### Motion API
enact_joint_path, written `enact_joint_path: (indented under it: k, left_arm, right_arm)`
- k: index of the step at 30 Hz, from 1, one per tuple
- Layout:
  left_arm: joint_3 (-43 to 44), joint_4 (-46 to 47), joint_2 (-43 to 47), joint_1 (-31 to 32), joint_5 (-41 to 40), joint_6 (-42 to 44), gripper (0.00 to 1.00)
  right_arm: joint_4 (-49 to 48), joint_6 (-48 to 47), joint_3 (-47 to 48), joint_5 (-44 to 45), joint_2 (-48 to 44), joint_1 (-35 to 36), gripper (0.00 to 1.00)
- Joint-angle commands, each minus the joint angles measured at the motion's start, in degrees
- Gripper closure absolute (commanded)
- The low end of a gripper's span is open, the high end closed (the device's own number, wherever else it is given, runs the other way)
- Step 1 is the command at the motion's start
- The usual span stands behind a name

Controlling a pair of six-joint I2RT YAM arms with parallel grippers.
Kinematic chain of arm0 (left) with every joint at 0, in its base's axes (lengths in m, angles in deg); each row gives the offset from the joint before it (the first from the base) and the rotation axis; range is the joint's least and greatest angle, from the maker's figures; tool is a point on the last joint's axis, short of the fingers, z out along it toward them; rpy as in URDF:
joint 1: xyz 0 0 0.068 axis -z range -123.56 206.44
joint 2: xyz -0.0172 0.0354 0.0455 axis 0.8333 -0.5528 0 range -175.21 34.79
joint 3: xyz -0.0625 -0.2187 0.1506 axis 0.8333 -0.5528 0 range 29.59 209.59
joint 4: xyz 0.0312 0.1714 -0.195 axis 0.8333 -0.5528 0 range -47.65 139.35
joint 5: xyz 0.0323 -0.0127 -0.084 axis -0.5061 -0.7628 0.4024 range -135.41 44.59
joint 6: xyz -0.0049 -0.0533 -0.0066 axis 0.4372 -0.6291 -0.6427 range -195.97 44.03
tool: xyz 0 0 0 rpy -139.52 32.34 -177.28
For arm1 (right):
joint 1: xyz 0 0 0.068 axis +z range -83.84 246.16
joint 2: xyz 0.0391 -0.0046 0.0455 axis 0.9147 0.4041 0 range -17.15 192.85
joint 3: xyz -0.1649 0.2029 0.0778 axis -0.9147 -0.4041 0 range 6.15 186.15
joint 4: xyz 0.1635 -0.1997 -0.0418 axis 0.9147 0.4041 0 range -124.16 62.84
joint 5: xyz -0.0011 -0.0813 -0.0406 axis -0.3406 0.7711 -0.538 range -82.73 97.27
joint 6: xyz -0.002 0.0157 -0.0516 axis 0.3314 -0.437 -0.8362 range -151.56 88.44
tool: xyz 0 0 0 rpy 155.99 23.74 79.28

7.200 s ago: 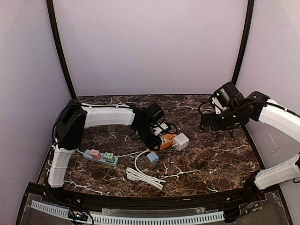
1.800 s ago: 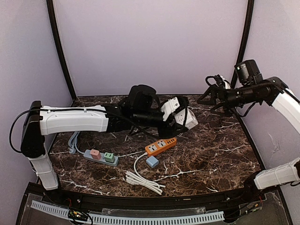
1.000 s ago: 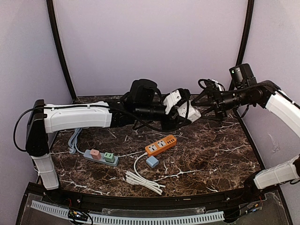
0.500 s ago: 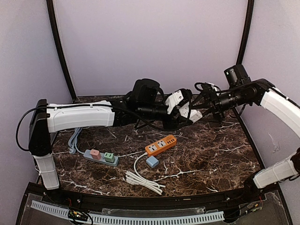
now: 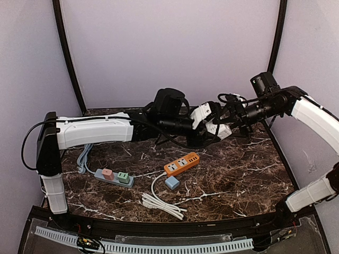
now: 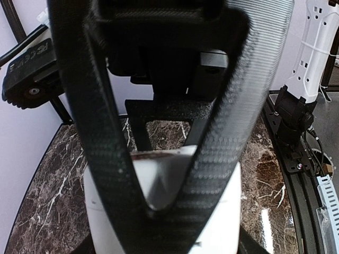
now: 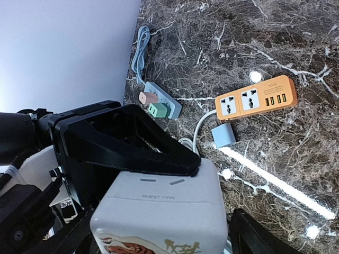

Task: Insert the plug

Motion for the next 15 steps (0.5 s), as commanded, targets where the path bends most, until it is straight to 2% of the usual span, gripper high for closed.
enact_joint_path:
  k: [1,15]
  left_arm:
    - [2.5,-1.0,-0.6,0.7,0.3,1.6,0.99]
    - [4.7,-2.9,-2.2,1.0,-1.5,2.3,0.99]
  right_arm:
    - [2.4,-1.8,2.1,-0.2,0.9,0.1,0.16]
    - [5.0,-3.4,2.3,0.5,1.0,0.2,0.29]
